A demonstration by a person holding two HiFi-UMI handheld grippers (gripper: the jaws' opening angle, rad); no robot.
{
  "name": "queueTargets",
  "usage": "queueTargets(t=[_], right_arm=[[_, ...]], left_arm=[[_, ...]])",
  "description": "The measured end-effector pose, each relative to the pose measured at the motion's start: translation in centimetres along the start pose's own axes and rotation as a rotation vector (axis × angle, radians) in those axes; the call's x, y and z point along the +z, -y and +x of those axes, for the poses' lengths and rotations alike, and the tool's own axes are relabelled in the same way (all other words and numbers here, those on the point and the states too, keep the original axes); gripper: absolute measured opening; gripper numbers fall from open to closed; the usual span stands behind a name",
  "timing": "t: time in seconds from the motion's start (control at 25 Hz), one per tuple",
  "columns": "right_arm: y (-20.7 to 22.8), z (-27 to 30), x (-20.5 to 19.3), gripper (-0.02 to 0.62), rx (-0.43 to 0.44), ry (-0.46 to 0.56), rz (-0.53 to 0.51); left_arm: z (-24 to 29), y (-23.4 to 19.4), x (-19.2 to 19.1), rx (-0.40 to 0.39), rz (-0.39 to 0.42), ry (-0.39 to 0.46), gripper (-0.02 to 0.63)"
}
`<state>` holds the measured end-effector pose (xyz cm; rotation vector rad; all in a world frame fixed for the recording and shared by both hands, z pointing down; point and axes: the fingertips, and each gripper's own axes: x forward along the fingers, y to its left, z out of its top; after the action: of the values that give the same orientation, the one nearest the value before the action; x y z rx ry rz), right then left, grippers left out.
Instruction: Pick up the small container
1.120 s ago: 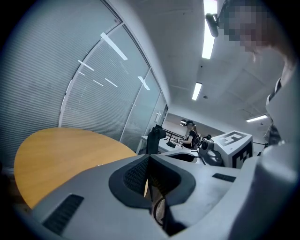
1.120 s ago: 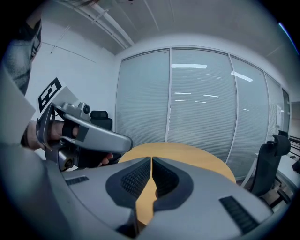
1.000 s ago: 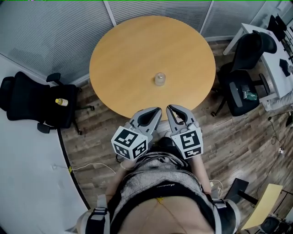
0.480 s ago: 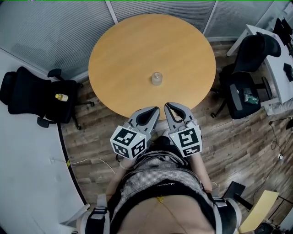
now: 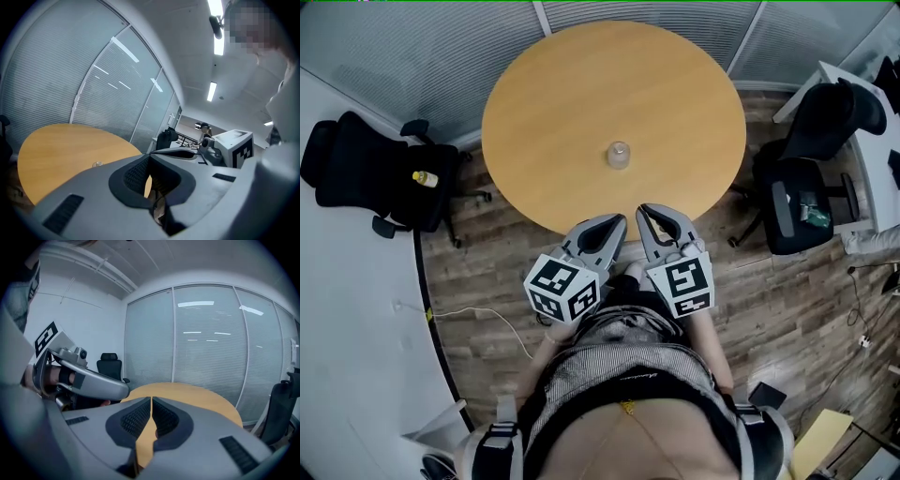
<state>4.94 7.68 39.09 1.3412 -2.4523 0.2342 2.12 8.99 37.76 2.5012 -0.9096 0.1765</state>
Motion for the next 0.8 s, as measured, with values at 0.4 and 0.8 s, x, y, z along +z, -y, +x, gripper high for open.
queueTargets(t=[0.4,0.8], right_arm=[[0.7,2.2,0.6,0.025,0.002,-0.003,0.030],[2.5,7.1,2.2,0.026,-0.069,-0.025,0.033]], left_arm=[[0.6,-2.5,1.2,0.009,-0.008,0.011,0.006],[2.8,-7.0,4.8,-0.053,0.040,0.011,0.006]])
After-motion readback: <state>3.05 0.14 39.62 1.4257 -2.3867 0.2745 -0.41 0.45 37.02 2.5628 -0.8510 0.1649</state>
